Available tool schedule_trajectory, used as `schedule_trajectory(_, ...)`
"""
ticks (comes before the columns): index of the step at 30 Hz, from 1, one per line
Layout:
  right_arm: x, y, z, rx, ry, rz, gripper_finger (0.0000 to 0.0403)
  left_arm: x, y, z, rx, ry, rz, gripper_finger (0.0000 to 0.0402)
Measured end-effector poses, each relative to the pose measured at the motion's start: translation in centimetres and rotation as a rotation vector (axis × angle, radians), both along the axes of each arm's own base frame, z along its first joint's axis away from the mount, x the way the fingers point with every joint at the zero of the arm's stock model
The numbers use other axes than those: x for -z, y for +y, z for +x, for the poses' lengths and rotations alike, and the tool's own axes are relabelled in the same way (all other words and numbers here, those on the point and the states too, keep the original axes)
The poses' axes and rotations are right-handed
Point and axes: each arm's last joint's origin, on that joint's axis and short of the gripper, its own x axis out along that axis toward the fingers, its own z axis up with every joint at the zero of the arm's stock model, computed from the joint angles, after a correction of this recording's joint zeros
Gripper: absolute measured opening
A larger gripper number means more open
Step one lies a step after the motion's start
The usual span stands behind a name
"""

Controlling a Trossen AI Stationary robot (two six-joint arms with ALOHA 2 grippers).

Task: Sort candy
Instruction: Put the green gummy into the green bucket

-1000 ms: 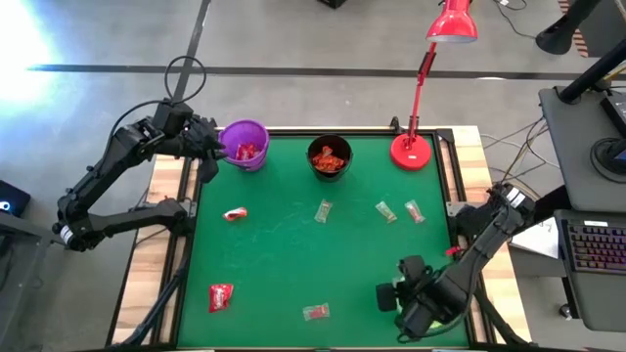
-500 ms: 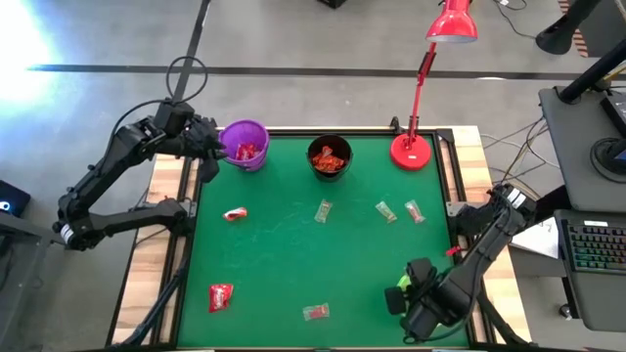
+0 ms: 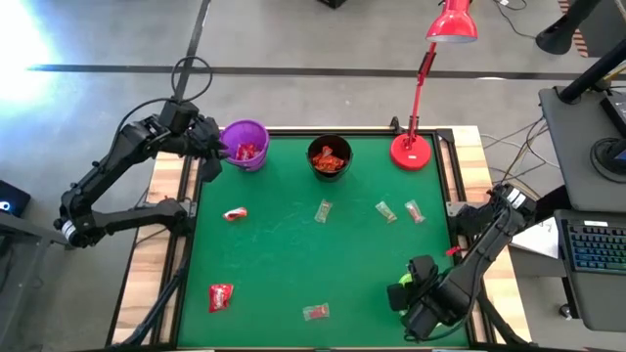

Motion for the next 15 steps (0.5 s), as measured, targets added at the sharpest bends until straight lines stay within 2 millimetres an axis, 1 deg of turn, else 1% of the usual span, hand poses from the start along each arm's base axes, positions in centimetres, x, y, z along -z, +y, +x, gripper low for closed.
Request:
schedule_trajectory(4, -0.2, -1.2, -0.4, 0.026, 0.034, -0.134, 0.0137, 0.0, 0.0, 0.0, -0.001, -0.001, 0.000, 0.0105)
schedule_trajectory(8, 0.3, -2.6, 0.2, 0.006, -0.010, -0.207, 0.0153, 0.0, 0.0, 0.0, -0.003, -0.002, -0.002, 0.0105)
schedule_trajectory(11, 0.4, -4.2, 0.7, 0.003, -0.070, -0.299, 0.0161, 0.0, 0.0, 0.0, -0.012, -0.009, -0.007, 0.0105)
schedule_trajectory(15, 1.1, -6.8, 1.1, 0.035, -0.053, -0.354, 0.0164, -0.1, 0.1, 0.1, -0.024, -0.025, -0.004, 0.0105)
